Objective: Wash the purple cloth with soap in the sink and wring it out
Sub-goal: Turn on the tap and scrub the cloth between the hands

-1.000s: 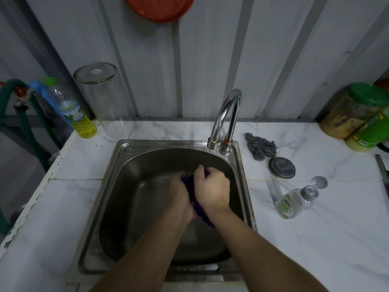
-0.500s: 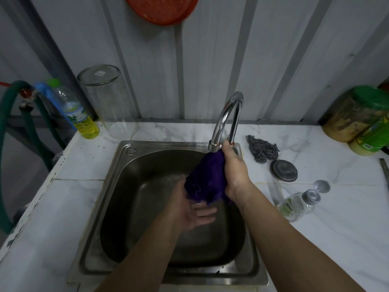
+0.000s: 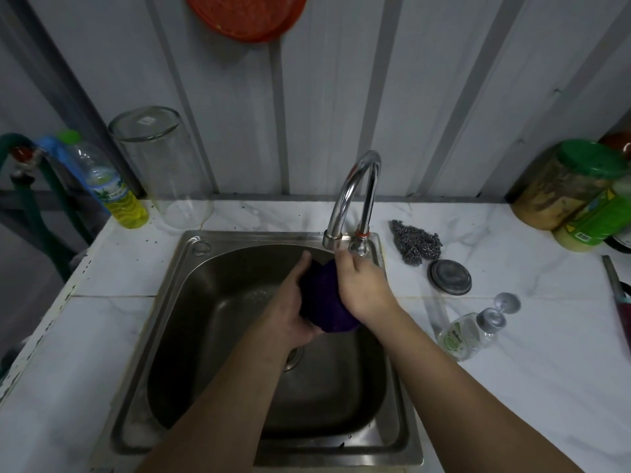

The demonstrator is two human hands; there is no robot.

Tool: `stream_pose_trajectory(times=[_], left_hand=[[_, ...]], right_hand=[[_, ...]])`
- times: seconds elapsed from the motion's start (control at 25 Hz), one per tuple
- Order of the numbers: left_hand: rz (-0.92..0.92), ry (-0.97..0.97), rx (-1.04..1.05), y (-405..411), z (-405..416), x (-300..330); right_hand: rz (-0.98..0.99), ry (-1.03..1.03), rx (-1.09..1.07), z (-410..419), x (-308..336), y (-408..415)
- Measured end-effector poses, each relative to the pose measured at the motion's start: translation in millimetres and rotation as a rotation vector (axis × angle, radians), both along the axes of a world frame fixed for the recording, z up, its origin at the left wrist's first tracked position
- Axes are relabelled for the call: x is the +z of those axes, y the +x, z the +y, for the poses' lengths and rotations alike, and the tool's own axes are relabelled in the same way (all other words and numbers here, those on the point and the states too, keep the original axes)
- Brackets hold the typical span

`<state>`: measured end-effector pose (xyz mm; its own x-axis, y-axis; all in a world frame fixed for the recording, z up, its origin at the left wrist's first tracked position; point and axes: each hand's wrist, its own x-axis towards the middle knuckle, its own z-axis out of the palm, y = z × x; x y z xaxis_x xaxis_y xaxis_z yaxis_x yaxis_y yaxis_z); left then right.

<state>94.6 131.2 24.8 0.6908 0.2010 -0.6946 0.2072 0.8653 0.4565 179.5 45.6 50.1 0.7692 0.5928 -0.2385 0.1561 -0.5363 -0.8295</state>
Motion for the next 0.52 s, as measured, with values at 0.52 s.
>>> stream_pose_trajectory(times=[0.52], left_hand=[[0.027,0.101,-0.026,-0.6,9.3,-6.7]], right_hand=[[0.014,0.103,-0.381,13.0,-48.4,89.9]])
